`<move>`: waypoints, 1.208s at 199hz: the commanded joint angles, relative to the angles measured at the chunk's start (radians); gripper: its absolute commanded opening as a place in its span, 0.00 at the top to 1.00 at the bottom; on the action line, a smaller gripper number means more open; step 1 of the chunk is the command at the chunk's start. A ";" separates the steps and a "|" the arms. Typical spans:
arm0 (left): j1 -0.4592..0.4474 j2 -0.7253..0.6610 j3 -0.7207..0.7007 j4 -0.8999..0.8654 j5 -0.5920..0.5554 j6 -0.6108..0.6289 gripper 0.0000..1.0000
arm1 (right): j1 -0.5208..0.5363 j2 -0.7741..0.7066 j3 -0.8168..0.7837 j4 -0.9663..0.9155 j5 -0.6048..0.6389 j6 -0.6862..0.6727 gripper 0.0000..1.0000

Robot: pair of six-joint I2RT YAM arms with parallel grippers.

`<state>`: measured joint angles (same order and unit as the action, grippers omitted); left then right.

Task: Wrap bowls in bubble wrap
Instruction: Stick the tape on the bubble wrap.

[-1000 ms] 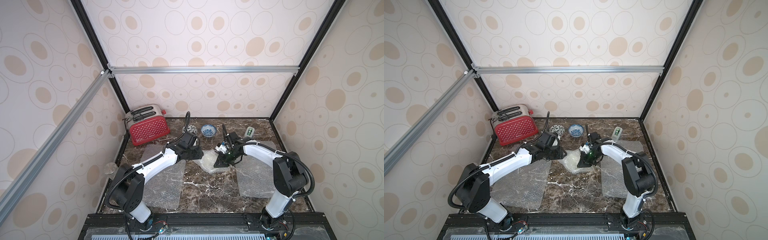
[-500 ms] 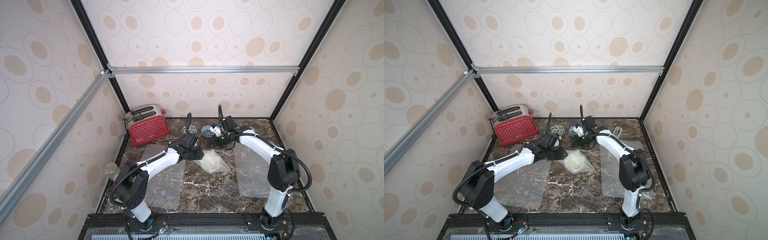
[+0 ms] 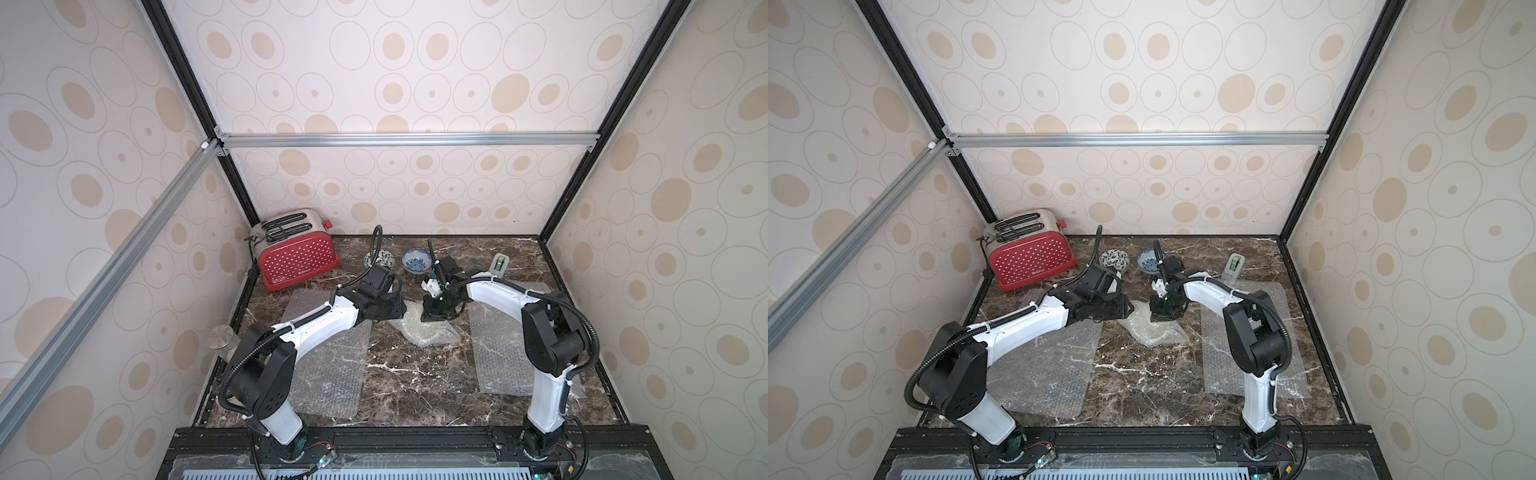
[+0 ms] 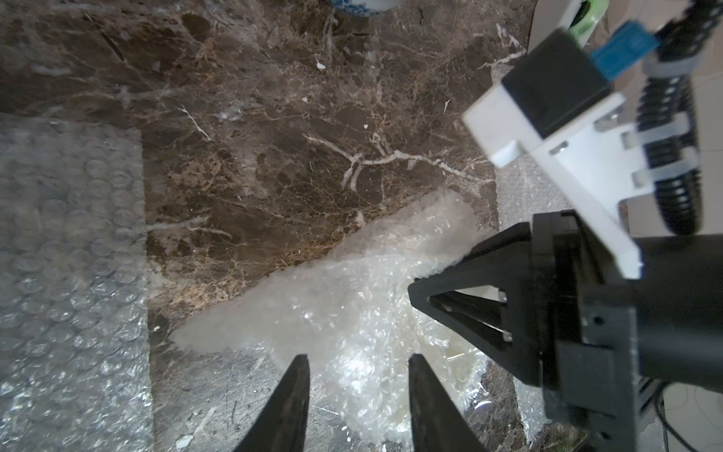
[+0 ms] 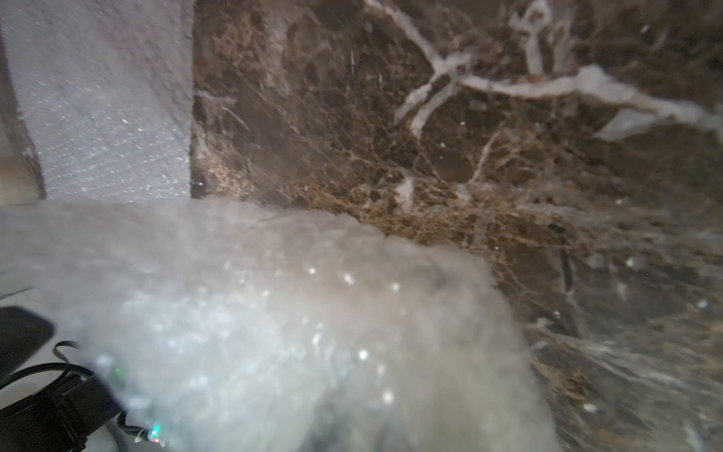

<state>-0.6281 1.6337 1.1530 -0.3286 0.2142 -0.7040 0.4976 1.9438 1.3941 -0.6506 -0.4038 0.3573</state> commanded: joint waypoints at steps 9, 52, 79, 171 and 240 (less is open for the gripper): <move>0.007 0.008 -0.004 0.042 0.012 -0.023 0.58 | 0.060 0.055 -0.029 -0.001 0.083 -0.007 0.86; 0.007 0.071 -0.003 0.071 0.020 -0.028 0.57 | 0.106 0.112 -0.061 0.014 0.125 0.006 0.87; -0.001 0.123 0.026 0.074 0.022 -0.019 0.57 | 0.106 0.089 -0.068 0.008 0.130 0.005 0.87; -0.027 0.242 0.091 0.050 0.006 -0.007 0.77 | 0.061 -0.156 -0.040 -0.039 0.012 0.011 0.86; -0.046 0.205 0.090 0.039 -0.017 0.010 0.77 | 0.037 -0.153 -0.007 -0.004 0.080 0.005 0.88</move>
<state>-0.6556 1.8664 1.2434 -0.2512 0.2134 -0.7120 0.5289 1.7397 1.3781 -0.6643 -0.3595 0.3618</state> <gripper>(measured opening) 0.233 0.125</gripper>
